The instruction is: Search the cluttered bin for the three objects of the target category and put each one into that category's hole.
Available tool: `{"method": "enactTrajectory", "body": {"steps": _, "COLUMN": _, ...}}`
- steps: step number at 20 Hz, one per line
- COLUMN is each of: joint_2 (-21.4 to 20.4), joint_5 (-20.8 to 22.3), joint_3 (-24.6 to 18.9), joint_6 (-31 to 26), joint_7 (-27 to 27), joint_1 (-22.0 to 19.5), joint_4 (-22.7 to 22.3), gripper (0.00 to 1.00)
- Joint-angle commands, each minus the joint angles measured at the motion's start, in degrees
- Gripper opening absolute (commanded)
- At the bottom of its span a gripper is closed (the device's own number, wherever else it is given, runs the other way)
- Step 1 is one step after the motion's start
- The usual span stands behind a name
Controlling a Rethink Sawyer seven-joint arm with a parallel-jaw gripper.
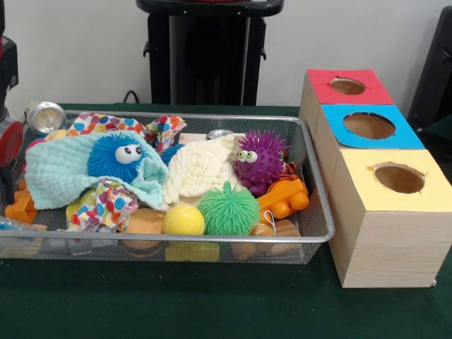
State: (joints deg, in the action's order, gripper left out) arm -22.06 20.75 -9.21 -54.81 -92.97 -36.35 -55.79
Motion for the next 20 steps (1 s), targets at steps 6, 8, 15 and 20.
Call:
{"method": "enactTrajectory", "body": {"steps": 6, "joint_2": 3.94, "joint_5": 1.64, "joint_3": -1.51, "joint_6": 6.45, "joint_7": 0.42, "joint_1": 0.13, "joint_4": -6.82, "gripper": 1.00}}
{"method": "enactTrajectory", "body": {"steps": 8, "joint_2": 4.21, "joint_5": 1.41, "joint_3": -1.54, "joint_6": 7.01, "joint_7": 0.03, "joint_1": 0.19, "joint_4": -7.04, "gripper": 1.00}}
{"method": "enactTrajectory", "body": {"steps": 15, "joint_2": 4.32, "joint_5": 1.17, "joint_3": -1.00, "joint_6": 8.39, "joint_7": -1.19, "joint_1": 0.74, "joint_4": -7.88, "gripper": 1.00}}
{"method": "enactTrajectory", "body": {"steps": 20, "joint_2": 4.02, "joint_5": 1.04, "joint_3": -0.52, "joint_6": 9.55, "joint_7": -2.50, "joint_1": 1.22, "joint_4": -9.10, "gripper": 1.00}}
